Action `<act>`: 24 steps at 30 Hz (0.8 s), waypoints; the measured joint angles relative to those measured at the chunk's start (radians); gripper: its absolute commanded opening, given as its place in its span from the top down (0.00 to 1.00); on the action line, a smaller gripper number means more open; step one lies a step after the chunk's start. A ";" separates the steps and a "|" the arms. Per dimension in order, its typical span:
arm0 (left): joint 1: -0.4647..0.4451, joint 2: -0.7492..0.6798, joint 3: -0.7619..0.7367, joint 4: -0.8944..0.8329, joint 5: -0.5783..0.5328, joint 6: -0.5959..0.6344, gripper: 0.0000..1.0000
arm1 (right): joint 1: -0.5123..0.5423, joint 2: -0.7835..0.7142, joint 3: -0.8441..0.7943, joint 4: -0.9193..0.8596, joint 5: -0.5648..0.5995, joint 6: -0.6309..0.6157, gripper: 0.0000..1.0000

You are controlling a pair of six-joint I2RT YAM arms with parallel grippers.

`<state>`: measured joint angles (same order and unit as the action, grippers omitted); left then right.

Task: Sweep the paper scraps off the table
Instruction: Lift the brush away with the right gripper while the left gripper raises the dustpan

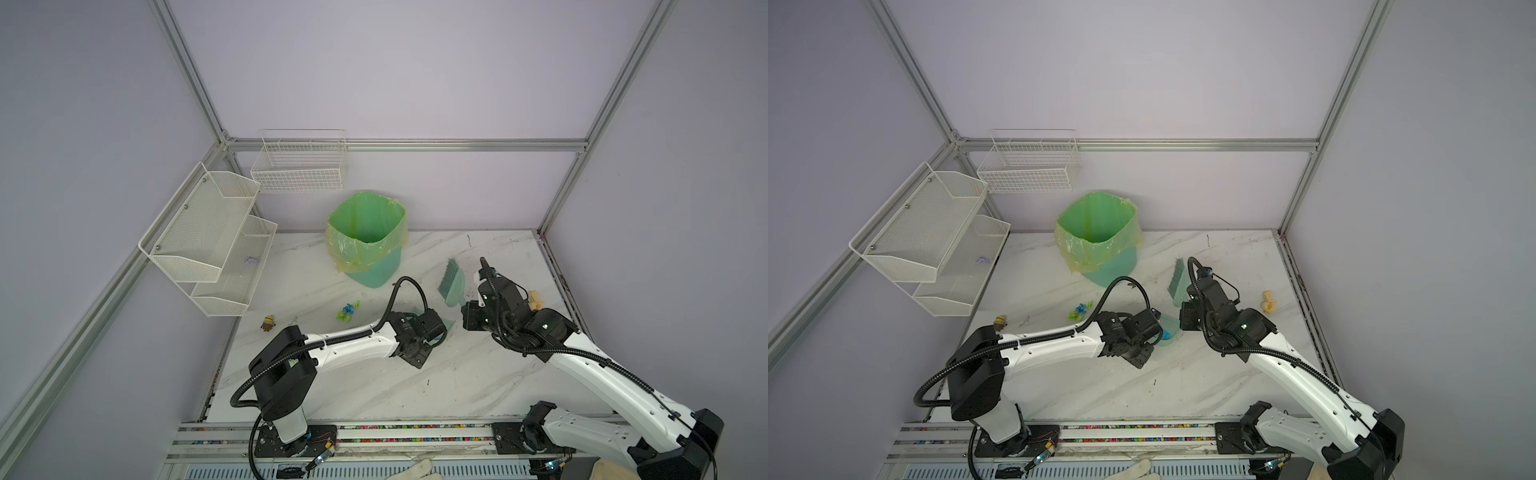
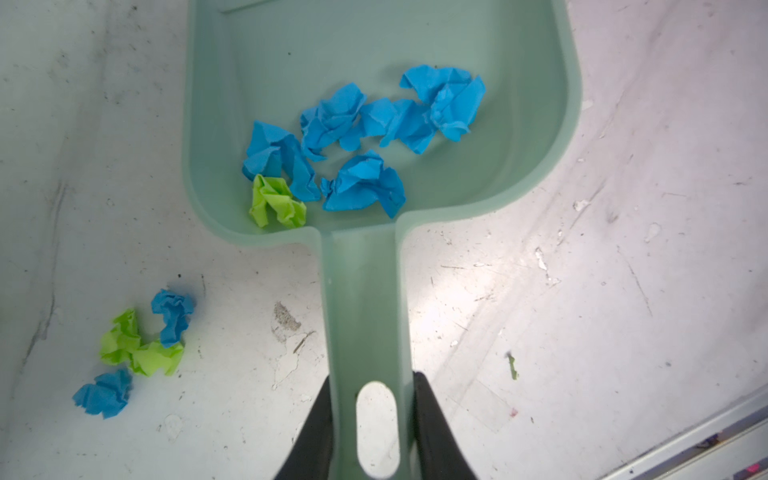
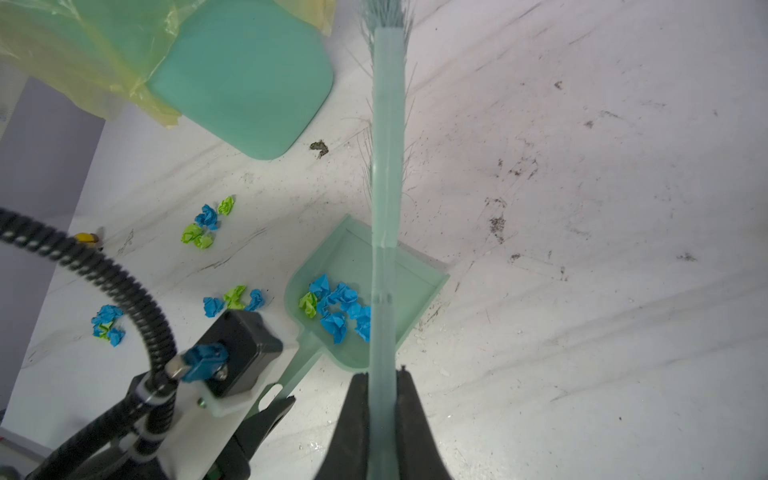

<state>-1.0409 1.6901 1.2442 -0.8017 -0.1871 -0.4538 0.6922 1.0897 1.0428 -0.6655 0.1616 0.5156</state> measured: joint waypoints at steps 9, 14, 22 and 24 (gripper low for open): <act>0.006 -0.068 0.062 -0.013 -0.015 -0.008 1.00 | -0.103 0.079 0.084 0.005 0.076 -0.016 1.00; 0.011 -0.117 0.072 -0.034 -0.050 -0.010 1.00 | -0.195 0.079 0.077 0.016 0.058 -0.039 1.00; 0.034 -0.160 0.139 -0.053 -0.059 -0.010 1.00 | -0.238 0.055 0.029 0.027 0.041 -0.053 1.00; 0.045 -0.168 0.165 -0.053 -0.054 -0.010 1.00 | -0.240 0.047 0.019 0.028 0.040 -0.053 1.00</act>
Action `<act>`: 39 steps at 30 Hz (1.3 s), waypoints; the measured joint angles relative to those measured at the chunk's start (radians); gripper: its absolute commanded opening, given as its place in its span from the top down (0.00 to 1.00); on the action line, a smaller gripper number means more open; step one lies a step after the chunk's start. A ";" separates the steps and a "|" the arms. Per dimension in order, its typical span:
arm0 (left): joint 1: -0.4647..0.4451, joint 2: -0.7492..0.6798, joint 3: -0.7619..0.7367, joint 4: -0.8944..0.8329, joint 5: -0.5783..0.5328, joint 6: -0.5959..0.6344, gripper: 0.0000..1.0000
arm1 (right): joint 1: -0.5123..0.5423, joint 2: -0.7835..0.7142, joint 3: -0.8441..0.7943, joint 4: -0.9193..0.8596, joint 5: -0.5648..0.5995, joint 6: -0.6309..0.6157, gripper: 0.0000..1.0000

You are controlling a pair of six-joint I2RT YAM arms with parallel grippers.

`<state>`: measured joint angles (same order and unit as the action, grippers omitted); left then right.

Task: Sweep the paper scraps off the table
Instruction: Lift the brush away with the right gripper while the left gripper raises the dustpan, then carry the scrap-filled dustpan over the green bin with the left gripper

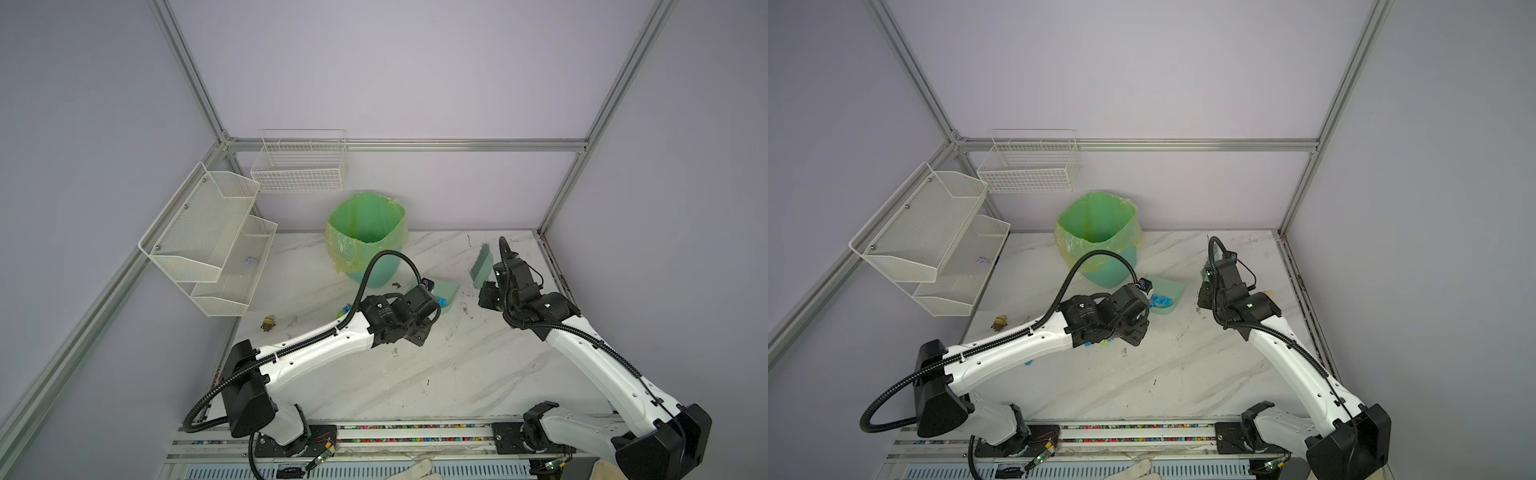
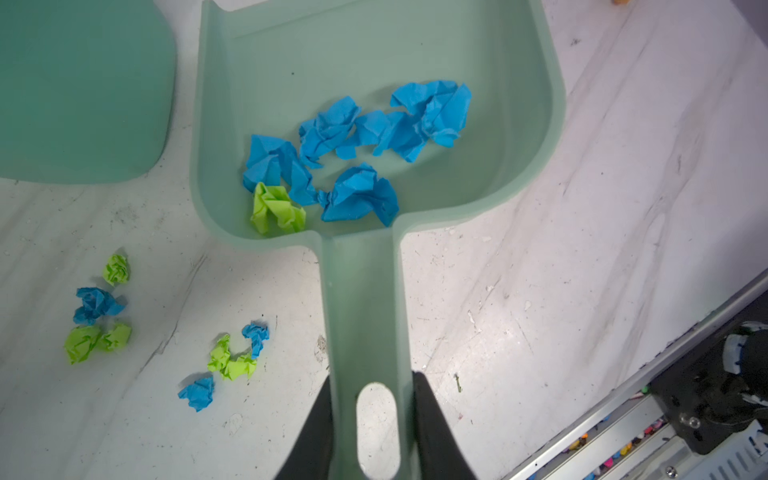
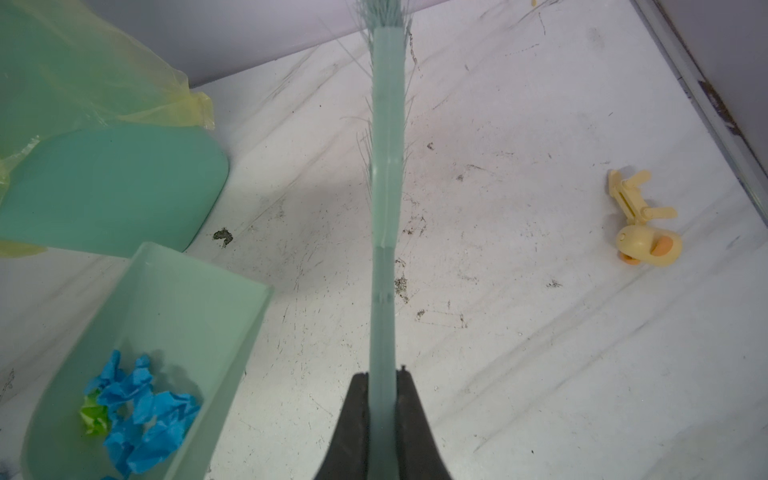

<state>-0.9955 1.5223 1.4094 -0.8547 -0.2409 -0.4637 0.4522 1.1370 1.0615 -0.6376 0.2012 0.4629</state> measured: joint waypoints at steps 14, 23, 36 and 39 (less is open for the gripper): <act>0.178 -0.034 0.174 0.001 0.153 -0.009 1.00 | -0.005 -0.034 -0.071 0.026 -0.016 -0.001 1.00; 0.314 -0.028 0.282 0.005 0.261 -0.033 1.00 | -0.005 -0.027 -0.098 0.062 -0.058 -0.008 1.00; 0.657 -0.051 0.247 0.220 0.553 -0.240 1.00 | -0.005 0.022 -0.087 0.092 -0.109 -0.051 1.00; 0.808 -0.061 0.172 0.360 0.694 -0.369 1.00 | -0.005 0.022 -0.082 0.092 -0.116 -0.053 1.00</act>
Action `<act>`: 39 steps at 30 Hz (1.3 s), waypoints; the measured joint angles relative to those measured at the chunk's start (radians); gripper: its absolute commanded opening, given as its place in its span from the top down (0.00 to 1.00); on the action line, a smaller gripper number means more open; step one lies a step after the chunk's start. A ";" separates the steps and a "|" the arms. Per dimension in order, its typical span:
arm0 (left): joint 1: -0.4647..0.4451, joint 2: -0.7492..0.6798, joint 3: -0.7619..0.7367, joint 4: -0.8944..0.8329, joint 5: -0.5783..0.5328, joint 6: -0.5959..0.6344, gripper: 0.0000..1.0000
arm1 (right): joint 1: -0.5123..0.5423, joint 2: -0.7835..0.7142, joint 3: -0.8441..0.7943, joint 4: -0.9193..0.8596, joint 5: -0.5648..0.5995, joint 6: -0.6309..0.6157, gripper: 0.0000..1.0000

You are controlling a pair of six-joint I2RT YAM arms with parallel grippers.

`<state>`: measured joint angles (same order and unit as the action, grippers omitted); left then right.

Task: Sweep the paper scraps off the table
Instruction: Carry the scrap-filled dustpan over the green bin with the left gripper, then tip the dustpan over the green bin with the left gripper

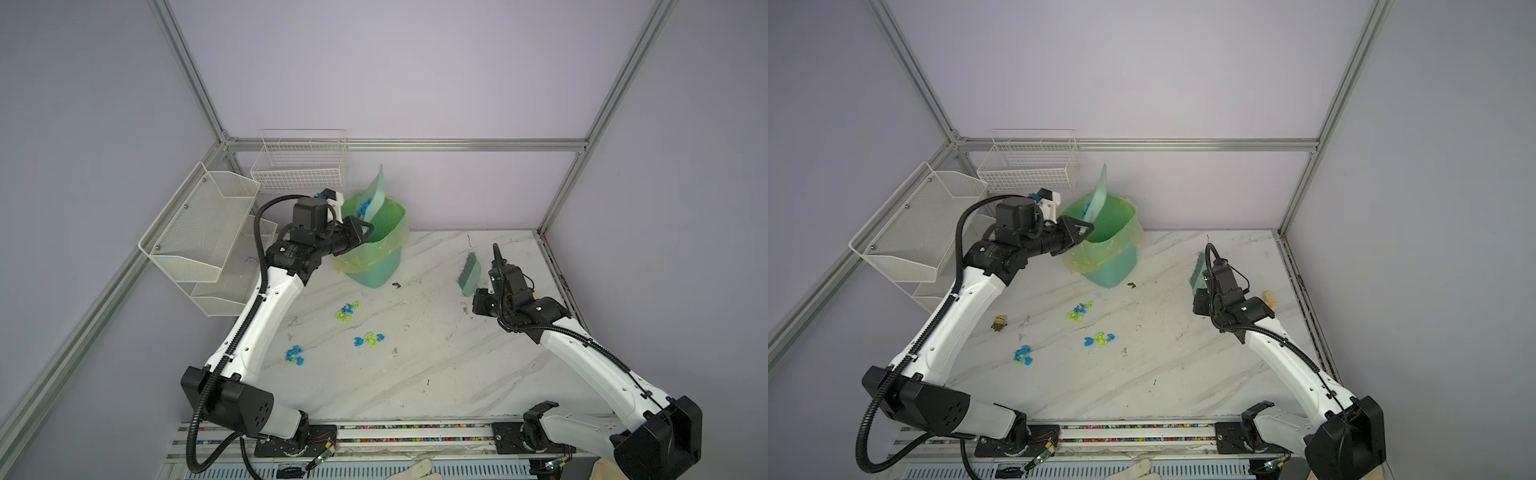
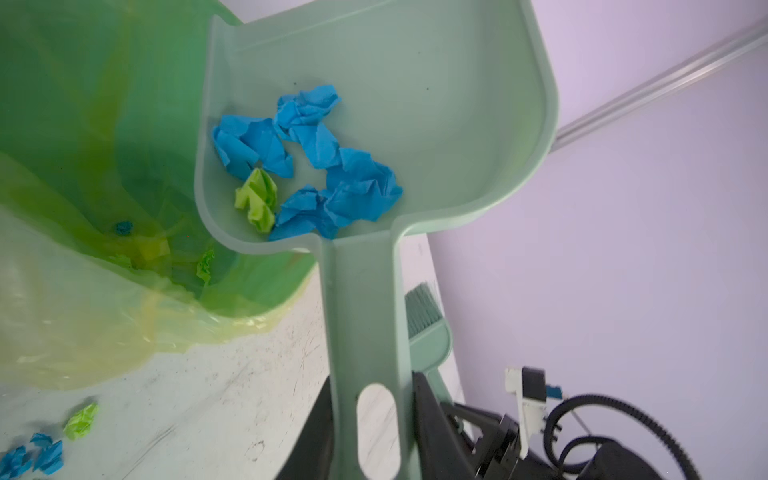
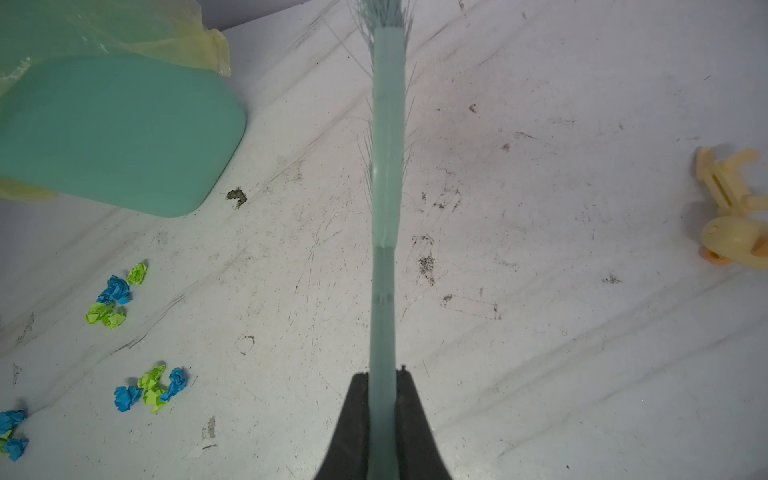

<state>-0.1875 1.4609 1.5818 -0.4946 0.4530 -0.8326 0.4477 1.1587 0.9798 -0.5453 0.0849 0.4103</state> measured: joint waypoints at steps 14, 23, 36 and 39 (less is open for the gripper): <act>0.096 0.090 -0.477 0.875 0.367 -0.734 1.00 | 0.000 -0.003 0.005 0.001 -0.006 0.002 1.00; 0.103 0.090 -0.477 1.116 0.423 -0.882 1.00 | 0.000 -0.005 0.006 0.002 -0.023 0.005 1.00; 0.092 -0.074 -0.365 0.601 0.421 -0.521 1.00 | 0.000 -0.025 0.011 -0.002 -0.022 0.010 1.00; 0.093 -0.104 -0.325 0.486 0.411 -0.401 1.00 | 0.000 -0.025 0.011 -0.002 -0.022 0.011 1.00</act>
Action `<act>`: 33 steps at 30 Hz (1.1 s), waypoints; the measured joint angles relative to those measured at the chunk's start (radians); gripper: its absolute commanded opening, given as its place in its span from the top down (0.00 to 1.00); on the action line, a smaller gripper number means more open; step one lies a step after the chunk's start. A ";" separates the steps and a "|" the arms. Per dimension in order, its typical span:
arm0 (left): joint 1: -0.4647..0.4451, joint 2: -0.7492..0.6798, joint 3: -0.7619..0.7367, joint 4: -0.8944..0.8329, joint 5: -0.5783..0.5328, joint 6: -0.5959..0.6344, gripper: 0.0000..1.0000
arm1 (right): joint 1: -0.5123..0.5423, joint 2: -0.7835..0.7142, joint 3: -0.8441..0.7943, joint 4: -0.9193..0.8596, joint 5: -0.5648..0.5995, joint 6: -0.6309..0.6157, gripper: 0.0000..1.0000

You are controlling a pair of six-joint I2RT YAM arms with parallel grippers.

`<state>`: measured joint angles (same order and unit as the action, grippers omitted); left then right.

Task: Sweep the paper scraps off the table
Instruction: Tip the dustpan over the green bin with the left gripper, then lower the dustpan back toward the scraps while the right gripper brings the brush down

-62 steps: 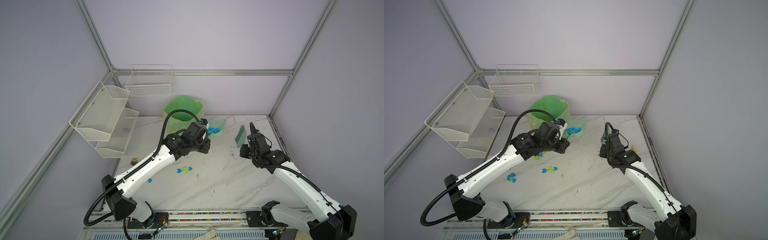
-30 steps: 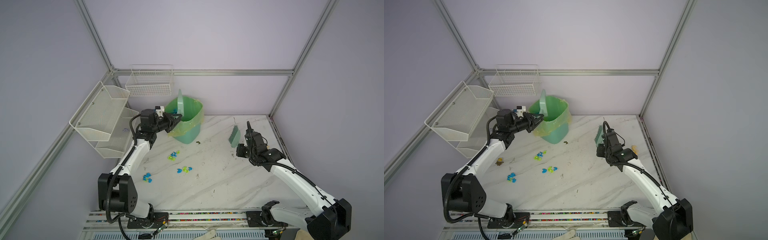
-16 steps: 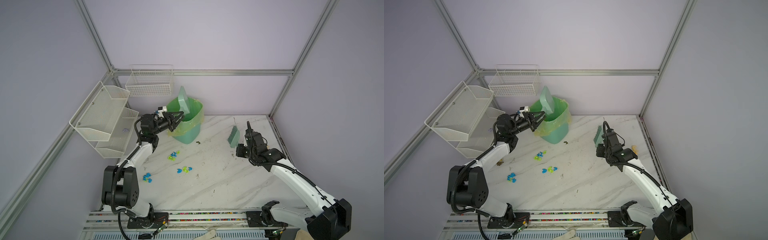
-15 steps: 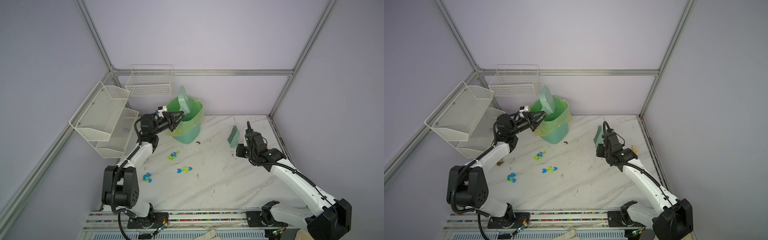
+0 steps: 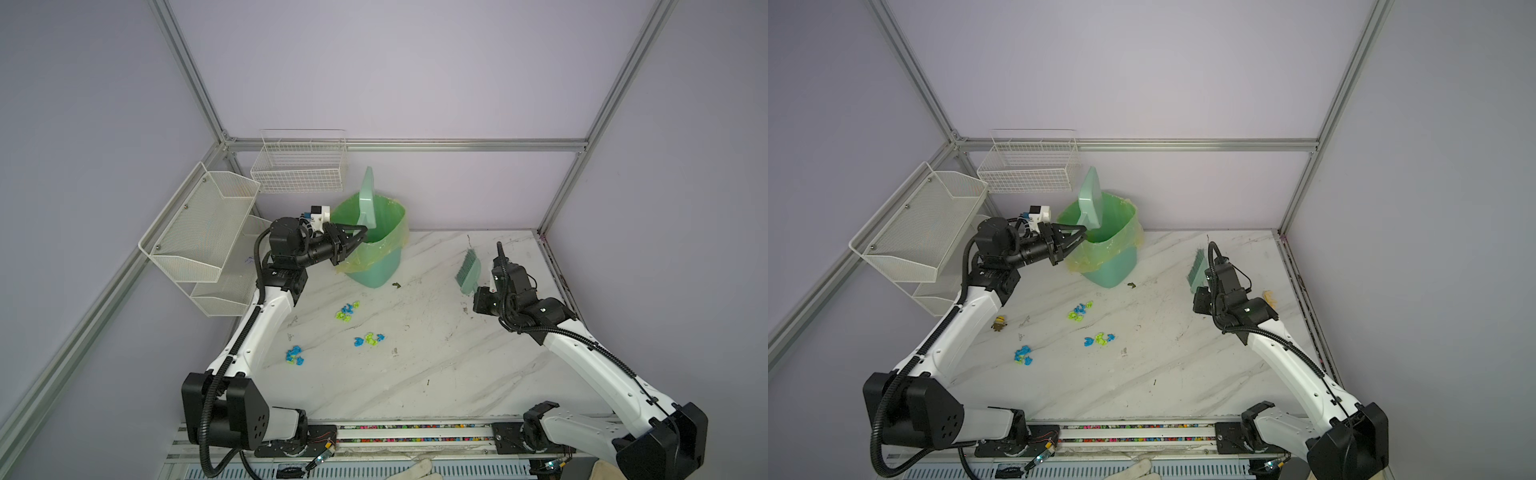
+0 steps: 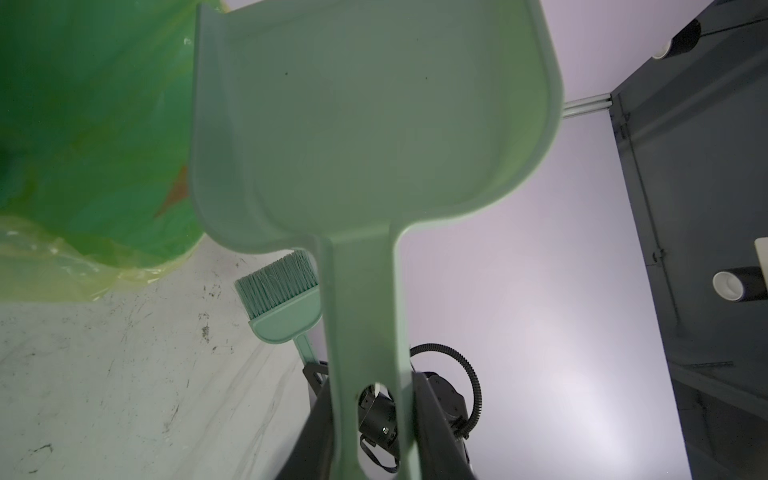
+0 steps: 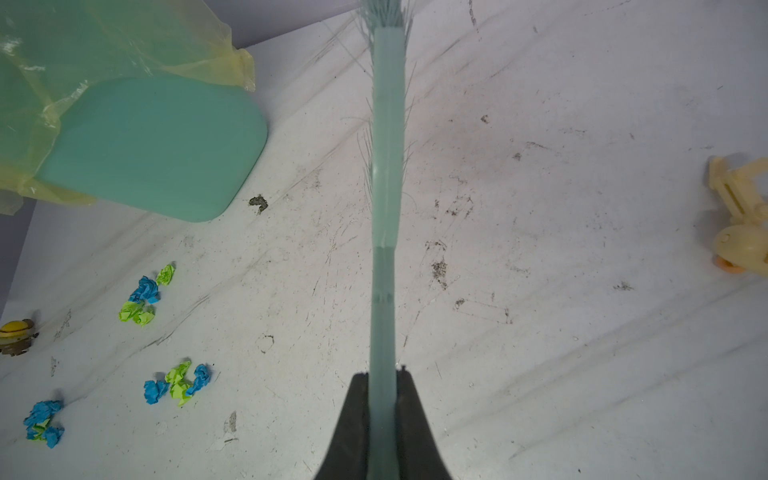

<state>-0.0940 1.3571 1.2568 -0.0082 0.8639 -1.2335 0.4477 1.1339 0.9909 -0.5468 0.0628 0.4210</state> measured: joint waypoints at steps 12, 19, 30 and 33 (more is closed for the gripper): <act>-0.102 -0.061 0.141 -0.519 -0.174 0.496 1.00 | 0.000 0.000 0.024 -0.004 -0.002 0.005 1.00; -0.173 -0.134 0.141 -0.695 -0.296 0.675 1.00 | 0.000 0.000 0.026 -0.003 -0.022 0.009 1.00; -0.229 -0.246 0.121 -0.793 -0.397 0.786 1.00 | 0.000 0.000 0.026 -0.003 -0.053 0.021 1.00; -0.243 -0.283 0.090 -0.801 -0.404 0.807 1.00 | 0.000 0.000 0.026 -0.003 -0.061 0.024 1.00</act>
<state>-0.3367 1.0744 1.3468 -0.8097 0.4595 -0.4263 0.4477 1.1343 1.0172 -0.5499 0.0017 0.4450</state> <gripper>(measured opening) 0.221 0.112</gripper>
